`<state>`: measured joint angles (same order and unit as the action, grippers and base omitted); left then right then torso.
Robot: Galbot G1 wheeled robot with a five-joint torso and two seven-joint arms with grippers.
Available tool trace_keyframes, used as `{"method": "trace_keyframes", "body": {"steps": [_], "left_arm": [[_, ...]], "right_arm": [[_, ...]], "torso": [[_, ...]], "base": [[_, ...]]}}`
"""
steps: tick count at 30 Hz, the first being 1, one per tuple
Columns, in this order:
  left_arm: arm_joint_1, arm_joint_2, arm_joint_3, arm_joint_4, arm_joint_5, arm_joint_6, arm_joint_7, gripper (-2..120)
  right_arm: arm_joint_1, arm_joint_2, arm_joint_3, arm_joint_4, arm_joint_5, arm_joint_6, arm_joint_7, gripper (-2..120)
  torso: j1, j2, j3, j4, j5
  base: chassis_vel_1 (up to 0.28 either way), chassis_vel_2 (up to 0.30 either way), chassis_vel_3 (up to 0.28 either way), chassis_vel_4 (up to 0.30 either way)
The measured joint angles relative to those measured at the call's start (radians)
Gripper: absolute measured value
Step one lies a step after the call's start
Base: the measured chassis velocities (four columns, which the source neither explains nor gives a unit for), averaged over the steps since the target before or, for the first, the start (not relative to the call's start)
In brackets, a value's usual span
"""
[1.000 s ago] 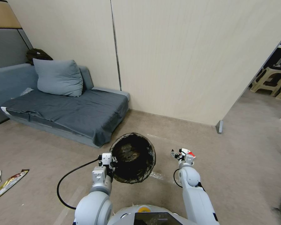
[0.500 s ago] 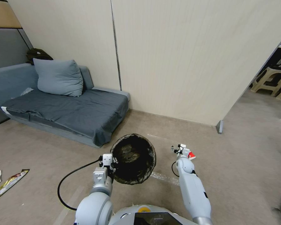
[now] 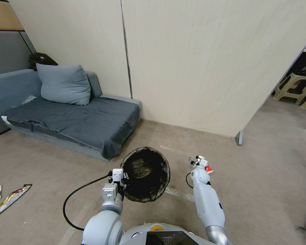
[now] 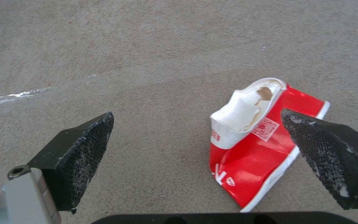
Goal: Pick up the trash bin, then pick up the garbage from the floor and place it into the trash bin.
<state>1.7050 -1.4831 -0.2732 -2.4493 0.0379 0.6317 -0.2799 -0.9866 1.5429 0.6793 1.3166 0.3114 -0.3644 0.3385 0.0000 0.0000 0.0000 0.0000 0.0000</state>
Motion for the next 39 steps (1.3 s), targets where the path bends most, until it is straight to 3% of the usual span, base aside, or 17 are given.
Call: {"method": "trace_keyframes", "body": {"steps": [14,31,39], "left_arm": [[-0.001,0.003,0.008,0.003,0.003,-0.001,0.001,0],[0.011,0.004,0.012,0.005,0.015,-0.004,0.003,0],[0.012,0.004,0.018,0.005,0.023,-0.006,0.004,0]], "right_arm": [[0.001,-0.022,0.031,-0.024,-0.019,0.041,-0.026,100],[0.041,-0.042,0.06,-0.2,-0.051,0.099,-0.051,100],[0.072,-0.058,0.063,-0.29,-0.05,0.157,-0.077,94]], "torso": [[0.0,0.0,0.0,0.0,0.0001],[0.0,0.0,0.0,0.0,-0.0001],[0.0,0.0,0.0,0.0,-0.0001]], "base": [[0.0,0.0,0.0,0.0],[0.0,0.0,0.0,0.0],[0.0,0.0,0.0,0.0]]}}
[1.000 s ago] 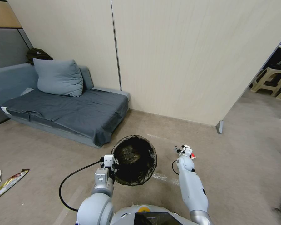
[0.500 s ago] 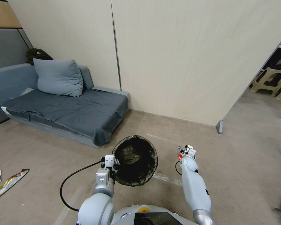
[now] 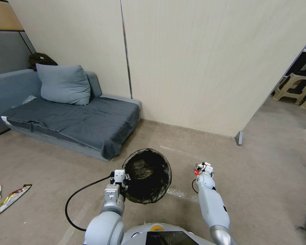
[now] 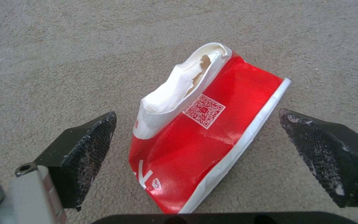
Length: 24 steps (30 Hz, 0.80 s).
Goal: Pick up the trash bin, then pick up the garbage from the floor and place it into the trash bin.
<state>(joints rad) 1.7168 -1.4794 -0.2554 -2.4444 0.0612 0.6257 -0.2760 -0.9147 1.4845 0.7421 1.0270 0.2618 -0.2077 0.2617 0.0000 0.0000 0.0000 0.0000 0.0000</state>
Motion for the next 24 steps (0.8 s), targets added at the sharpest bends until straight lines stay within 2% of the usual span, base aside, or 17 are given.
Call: {"method": "trace_keyframes", "body": {"steps": [3,13,16,20,23,24], "left_arm": [[0.002,0.0,0.003,0.0,0.003,-0.001,0.0,0],[0.003,0.0,0.004,0.003,0.006,-0.002,0.001,0],[0.004,0.0,0.007,0.005,0.009,-0.002,0.001,0],[0.005,0.0,0.007,0.005,0.009,-0.003,0.001,0],[0.008,0.001,0.004,0.004,0.009,-0.004,0.001,0],[0.008,0.001,0.004,0.004,0.009,-0.004,0.001,0]], "right_arm": [[0.013,-0.006,-0.003,-0.023,0.0,0.018,-0.026,86],[0.036,-0.001,-0.009,-0.042,-0.007,0.028,-0.036,84],[0.043,0.003,-0.01,-0.061,-0.018,0.036,-0.038,69],[0.045,0.004,-0.01,-0.071,-0.024,0.042,-0.039,63],[0.047,0.004,-0.01,-0.082,-0.028,0.051,-0.04,46],[0.047,0.004,-0.01,-0.082,-0.028,0.051,-0.04,46]], "torso": [[0.0,0.0,0.0,-0.0001,0.0001],[0.0,0.0,0.0,0.0,0.0],[0.0,0.0,0.0,0.0,0.0],[0.0,0.0,0.0,0.0,0.0],[0.0,0.0,0.0,0.0,0.0],[0.0,0.0,0.0,0.0,0.0]], "base": [[0.0,0.0,0.0,0.0],[0.0,0.0,0.0,0.0],[0.0,0.0,0.0,0.0],[0.0,0.0,0.0,0.0],[0.0,0.0,0.0,0.0],[0.0,0.0,0.0,0.0]]}}
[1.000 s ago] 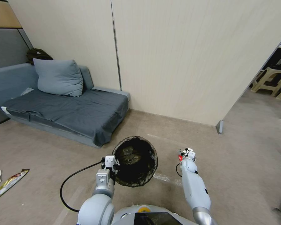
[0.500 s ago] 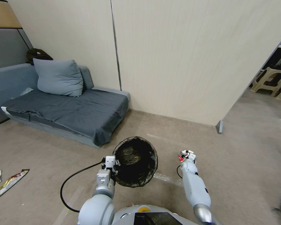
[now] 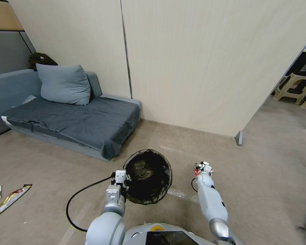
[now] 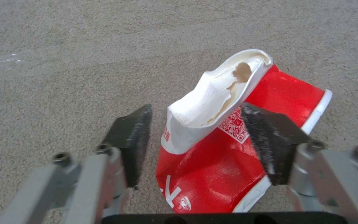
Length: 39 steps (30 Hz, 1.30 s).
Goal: Pick up the trash bin, then pick up the garbage from the floor and place it into the trash bin.
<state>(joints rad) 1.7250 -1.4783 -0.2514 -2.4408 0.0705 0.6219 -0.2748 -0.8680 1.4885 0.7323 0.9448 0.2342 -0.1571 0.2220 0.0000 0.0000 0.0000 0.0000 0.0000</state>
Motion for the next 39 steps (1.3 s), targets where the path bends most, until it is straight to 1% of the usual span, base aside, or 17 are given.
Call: {"method": "trace_keyframes", "body": {"steps": [3,4,5,6,7,8,10,11,13,22,27,34,35,36,37,39], "left_arm": [[0.001,0.001,0.001,-0.003,0.0,0.0,0.0,0],[0.001,0.001,0.001,-0.003,0.0,0.0,0.0,0],[0.002,0.002,0.001,-0.003,0.0,-0.001,0.0,0],[0.003,0.004,0.001,-0.004,0.0,-0.001,0.0,0],[0.003,0.004,0.001,-0.004,0.0,-0.001,0.0,0],[0.004,0.006,0.001,-0.004,0.0,-0.001,0.0,0],[0.007,0.009,0.0,-0.006,0.0,-0.001,0.0,0],[0.007,0.009,0.0,-0.006,0.0,-0.001,0.0,0],[0.008,0.012,0.0,-0.006,0.0,-0.002,0.0,0],[0.012,0.018,0.006,0.0,0.003,-0.003,0.0,0],[0.013,0.018,0.006,0.0,0.006,-0.003,0.001,0],[0.013,0.018,0.006,0.002,0.007,-0.004,0.001,0],[0.013,0.018,0.006,0.002,0.007,-0.005,0.001,0],[0.013,0.017,0.007,0.004,0.008,-0.006,0.001,0],[0.013,0.016,0.009,0.006,0.009,-0.007,0.001,0],[0.013,0.016,0.011,0.007,0.009,-0.008,0.001,0]], "right_arm": [[-0.004,-0.003,0.003,0.0,-0.003,0.006,-0.005,33],[-0.004,-0.003,0.003,0.0,-0.003,0.006,-0.005,33],[-0.004,-0.004,0.005,-0.001,-0.004,0.008,-0.007,28],[-0.004,-0.009,0.008,-0.007,-0.009,0.014,-0.012,20],[-0.004,-0.009,0.008,-0.007,-0.009,0.014,-0.012,20],[-0.004,-0.012,0.009,-0.011,-0.011,0.019,-0.014,17],[0.001,-0.021,0.012,-0.025,-0.014,0.031,-0.024,6],[0.001,-0.021,0.012,-0.025,-0.014,0.031,-0.024,6],[0.01,-0.029,0.015,-0.043,-0.016,0.043,-0.032,0],[0.053,-0.053,0.024,-0.14,-0.026,0.096,-0.062,0],[0.054,-0.055,0.023,-0.146,-0.027,0.101,-0.068,0],[0.035,-0.048,0.02,-0.098,-0.036,0.107,-0.066,0],[0.027,-0.045,0.019,-0.08,-0.037,0.11,-0.065,0],[-0.006,-0.036,0.018,-0.009,-0.038,0.112,-0.064,0],[-0.021,-0.03,0.017,0.025,-0.039,0.112,-0.064,0],[-0.032,-0.025,0.016,0.047,-0.04,0.112,-0.063,0]], "torso": [[0.0,0.0,0.0,-0.0001,0.0001],[0.0,0.0,0.0,-0.0001,0.0001],[0.0,0.0,0.0,0.0,0.0],[0.0,0.0,0.0,-0.0001,0.0],[0.0,0.0,0.0,-0.0001,0.0],[0.0,0.0,0.0,-0.0001,0.0001],[0.0,0.0,0.0,-0.0001,0.0],[0.0,0.0,0.0,-0.0001,0.0],[0.0,0.0,0.0,-0.0001,0.0001],[0.0,0.0,0.0,0.0,-0.0001],[0.0,0.0,0.0,-0.0001,-0.0001],[0.0,0.0,0.0,0.0,0.0003],[0.0,0.0,0.0,0.0,0.0003],[0.0,0.0,0.0,-0.0001,0.0],[0.0,0.0,0.0,-0.0001,0.0],[0.0,0.0,0.0,0.0,0.0]], "base": [[0.0,0.0,0.0,0.0],[0.0,0.0,0.0,0.0],[0.0,0.0,0.0,0.0],[0.0,0.0,0.0,0.0],[0.0,0.0,0.0,0.0],[0.0,0.0,0.0,0.0],[0.0,0.0,0.0,0.0],[0.0,0.0,0.0,0.0],[0.0,0.0,0.0,0.0],[0.0,0.0,0.0,0.0],[0.0,0.0,0.0,0.0],[0.0,0.0,0.0,0.0],[0.0,0.0,0.0,0.0],[0.0,0.0,0.0,0.0],[0.0,0.0,0.0,0.0],[0.0,0.0,0.0,0.0]]}}
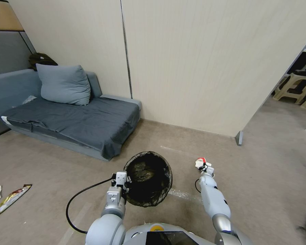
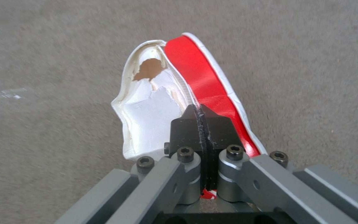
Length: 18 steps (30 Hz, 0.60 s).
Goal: Pick up the trash bin, then pick up the garbage from the floor and place it into the trash bin.
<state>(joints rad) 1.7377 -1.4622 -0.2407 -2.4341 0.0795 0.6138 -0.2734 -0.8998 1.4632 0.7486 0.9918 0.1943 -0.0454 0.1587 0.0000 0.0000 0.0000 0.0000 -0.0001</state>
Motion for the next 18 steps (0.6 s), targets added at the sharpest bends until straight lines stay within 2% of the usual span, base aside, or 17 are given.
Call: {"method": "trace_keyframes", "body": {"steps": [15,18], "left_arm": [[-0.002,-0.002,0.009,0.004,0.003,-0.004,0.0,0],[-0.002,-0.003,0.009,0.006,0.004,-0.004,0.0,0]], "right_arm": [[-0.085,0.024,0.006,0.179,-0.003,0.008,0.002,0],[-0.122,0.029,0.005,0.281,0.01,0.011,-0.003,0]], "torso": [[0.0,0.0,0.0,0.0,0.0002],[0.0,0.0,0.0,0.0001,0.0]], "base": [[0.0,0.0,0.0,0.0],[0.0,0.0,0.0,0.0]]}}
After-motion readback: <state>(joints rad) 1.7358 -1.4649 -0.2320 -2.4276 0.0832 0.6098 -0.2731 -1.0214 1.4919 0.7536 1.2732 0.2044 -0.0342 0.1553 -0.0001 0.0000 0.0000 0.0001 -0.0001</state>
